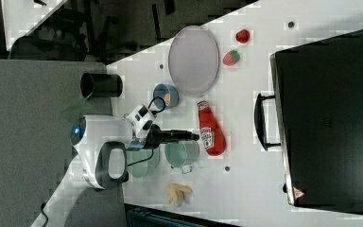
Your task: Pick Ketchup from the table and place it in strainer.
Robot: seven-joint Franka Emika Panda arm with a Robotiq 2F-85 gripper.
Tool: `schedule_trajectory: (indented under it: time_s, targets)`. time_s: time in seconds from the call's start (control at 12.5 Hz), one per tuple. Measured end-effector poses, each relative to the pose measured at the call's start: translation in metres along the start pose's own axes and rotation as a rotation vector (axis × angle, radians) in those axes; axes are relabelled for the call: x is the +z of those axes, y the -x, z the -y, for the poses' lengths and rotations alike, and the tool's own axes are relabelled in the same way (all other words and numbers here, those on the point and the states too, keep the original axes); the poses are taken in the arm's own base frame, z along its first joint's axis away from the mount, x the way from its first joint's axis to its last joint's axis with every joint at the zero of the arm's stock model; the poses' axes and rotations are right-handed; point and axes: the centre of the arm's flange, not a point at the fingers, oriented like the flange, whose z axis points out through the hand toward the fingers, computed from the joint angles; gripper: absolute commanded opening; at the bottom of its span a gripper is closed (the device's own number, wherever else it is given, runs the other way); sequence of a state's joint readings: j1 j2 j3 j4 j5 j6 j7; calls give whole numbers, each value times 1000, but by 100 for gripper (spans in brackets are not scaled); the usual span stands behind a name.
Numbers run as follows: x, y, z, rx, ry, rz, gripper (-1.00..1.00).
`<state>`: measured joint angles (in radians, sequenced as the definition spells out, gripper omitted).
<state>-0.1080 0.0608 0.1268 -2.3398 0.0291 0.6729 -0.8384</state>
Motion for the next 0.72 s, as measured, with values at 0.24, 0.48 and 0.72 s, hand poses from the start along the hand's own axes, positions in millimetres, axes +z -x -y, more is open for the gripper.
schedule_trajectory:
  time_s: [0.24,0.48,0.72]
  targets:
    - [10,-5,11,-64,11,-81,100]
    - [34,-11,13,-84,5,-97,100]
    - [89,-21,13,-98,-7,-60,100]
